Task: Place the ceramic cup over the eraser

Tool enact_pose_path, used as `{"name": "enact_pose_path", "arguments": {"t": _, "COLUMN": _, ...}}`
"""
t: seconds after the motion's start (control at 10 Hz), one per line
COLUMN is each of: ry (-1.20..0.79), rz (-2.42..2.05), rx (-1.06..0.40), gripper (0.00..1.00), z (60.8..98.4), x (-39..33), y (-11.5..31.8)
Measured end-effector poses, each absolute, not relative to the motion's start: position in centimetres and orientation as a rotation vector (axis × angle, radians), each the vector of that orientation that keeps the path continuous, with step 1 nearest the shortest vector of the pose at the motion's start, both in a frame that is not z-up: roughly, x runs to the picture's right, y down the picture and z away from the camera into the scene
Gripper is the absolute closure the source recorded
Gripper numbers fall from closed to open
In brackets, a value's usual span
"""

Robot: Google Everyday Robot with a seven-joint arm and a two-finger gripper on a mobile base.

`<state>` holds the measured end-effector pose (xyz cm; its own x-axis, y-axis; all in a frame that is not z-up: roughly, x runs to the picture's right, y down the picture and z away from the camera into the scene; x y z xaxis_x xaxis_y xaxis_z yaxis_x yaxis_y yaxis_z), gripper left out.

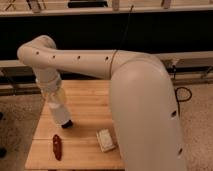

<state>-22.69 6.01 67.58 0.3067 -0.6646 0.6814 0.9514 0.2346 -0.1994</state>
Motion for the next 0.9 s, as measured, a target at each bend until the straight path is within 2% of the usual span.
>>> {"name": "enact_pose_path", "arguments": {"t": 0.3, "ry": -0.506, "rz": -1.167, "rx": -0.686, "gripper": 0.98, "z": 69.1, "x": -22.3, "y": 7.7}}
{"name": "enact_pose_path", "arguments": {"t": 0.6, "ry": -0.488, "rz": -1.119, "rx": -0.694, "gripper": 0.72, "z": 70.8, "x": -21.9, "y": 9.5}}
{"name": "enact_pose_path", "arguments": {"t": 0.9, "ry": -0.48, "rz": -1.093, "rx": -0.703, "gripper": 0.39, "z": 72.8, "x": -21.8, "y": 11.1}}
